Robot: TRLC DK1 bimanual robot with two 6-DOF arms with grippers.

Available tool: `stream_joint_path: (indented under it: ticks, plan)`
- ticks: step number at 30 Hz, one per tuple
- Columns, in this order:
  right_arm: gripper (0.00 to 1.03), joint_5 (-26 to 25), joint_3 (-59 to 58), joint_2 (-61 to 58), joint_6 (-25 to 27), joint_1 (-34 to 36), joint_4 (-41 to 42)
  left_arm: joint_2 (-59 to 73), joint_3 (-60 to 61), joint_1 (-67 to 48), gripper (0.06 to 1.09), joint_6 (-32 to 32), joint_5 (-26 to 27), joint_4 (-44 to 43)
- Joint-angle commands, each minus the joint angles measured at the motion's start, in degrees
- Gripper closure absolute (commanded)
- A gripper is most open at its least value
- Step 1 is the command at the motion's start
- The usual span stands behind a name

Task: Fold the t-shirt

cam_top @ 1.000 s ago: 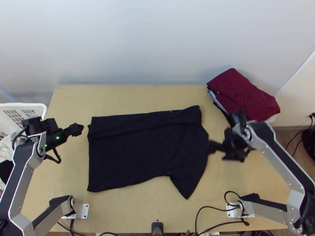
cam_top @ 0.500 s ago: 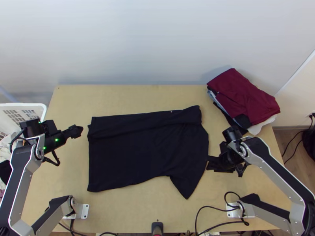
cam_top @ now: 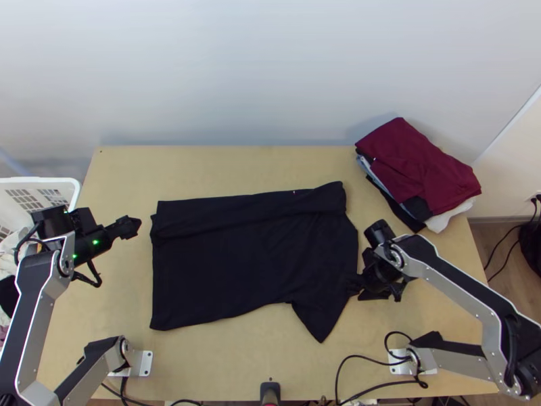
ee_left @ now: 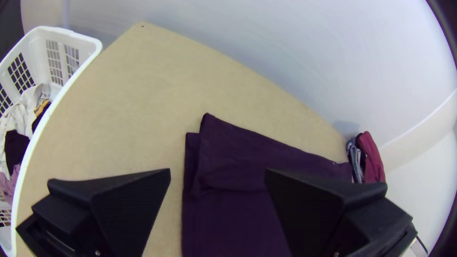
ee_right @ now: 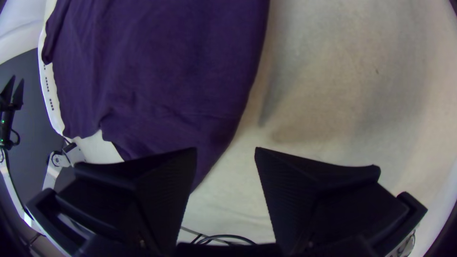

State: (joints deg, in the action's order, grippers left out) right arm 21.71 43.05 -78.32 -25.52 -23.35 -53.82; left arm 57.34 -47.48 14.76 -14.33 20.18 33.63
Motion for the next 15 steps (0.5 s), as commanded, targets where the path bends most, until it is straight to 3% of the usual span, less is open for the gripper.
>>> stream_joint_path:
  ticks: [1, 5, 8, 11, 15]
  plan:
    - [0.47, 0.52, -1.56, -2.89, -0.32, -1.08, 1.35, -0.56, -1.47, 0.35, 0.12, 0.7, 0.47, 0.65]
    - [0.48, 1.22, -2.27, -4.73, 0.03, -1.17, 3.02, -0.48, -1.82, 0.0, 0.12, 2.99, 0.47, 2.32]
    - [0.49, 1.31, -2.79, -5.26, 0.12, -2.57, 4.16, -0.39, -2.61, -0.44, 0.12, 8.09, 0.56, 5.48]
    - [0.76, 1.31, -3.67, -4.91, 0.12, -4.77, 6.54, -0.21, -4.2, -1.14, 0.12, 16.09, 0.56, 10.93]
    - [1.0, 0.7, -4.55, -3.41, -0.06, -6.7, 8.91, 0.49, -7.89, -2.02, 0.12, 33.31, 0.56, 25.88]
